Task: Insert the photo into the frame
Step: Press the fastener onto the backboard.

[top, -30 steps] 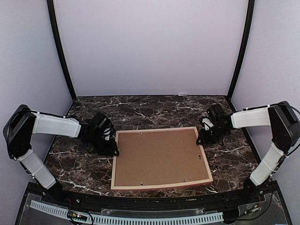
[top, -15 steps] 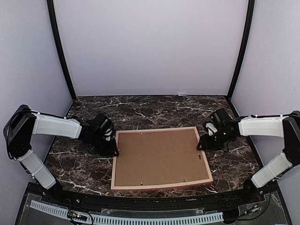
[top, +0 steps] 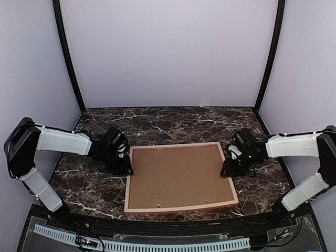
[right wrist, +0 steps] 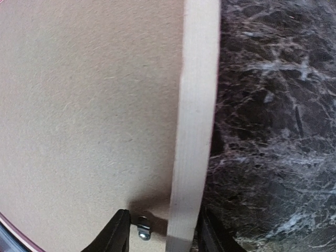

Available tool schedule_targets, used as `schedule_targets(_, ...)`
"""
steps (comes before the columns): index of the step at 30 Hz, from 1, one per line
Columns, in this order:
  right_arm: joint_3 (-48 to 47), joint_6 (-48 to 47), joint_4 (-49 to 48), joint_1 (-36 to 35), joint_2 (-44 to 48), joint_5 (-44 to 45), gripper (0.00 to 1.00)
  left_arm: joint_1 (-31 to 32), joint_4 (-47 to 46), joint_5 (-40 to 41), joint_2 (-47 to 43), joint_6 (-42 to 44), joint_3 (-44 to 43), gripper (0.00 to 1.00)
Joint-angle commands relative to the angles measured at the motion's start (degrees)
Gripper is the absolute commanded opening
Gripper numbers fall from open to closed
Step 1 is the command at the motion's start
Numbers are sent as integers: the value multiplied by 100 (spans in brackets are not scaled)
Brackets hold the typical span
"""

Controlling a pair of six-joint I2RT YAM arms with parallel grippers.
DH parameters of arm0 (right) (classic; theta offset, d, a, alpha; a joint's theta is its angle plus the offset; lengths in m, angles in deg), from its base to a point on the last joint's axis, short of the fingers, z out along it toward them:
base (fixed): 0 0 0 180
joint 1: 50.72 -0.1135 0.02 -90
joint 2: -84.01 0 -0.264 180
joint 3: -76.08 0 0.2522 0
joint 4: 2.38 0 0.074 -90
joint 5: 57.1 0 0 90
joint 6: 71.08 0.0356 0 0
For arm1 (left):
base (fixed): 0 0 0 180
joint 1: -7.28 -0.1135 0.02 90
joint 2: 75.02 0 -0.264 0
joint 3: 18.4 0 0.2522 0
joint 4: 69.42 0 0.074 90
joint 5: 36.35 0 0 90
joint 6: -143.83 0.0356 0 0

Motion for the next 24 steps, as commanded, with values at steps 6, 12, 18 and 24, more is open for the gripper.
schedule_targets(6, 13, 4, -43, -48, -84, 120, 34, 38, 108, 166, 132, 10, 53, 29)
schedule_targets(12, 90, -18, -37, -46, -130, 106, 29, 32, 124, 174, 129, 25, 69, 29)
schedule_targets(18, 121, 7, -5, -47, -158, 102, 26, 34, 159, 198, 108, 38, 53, 29)
schedule_targets(24, 112, -2, 16, -45, -149, 19, 20, 38, 162, 229, 83, 10, 70, 29)
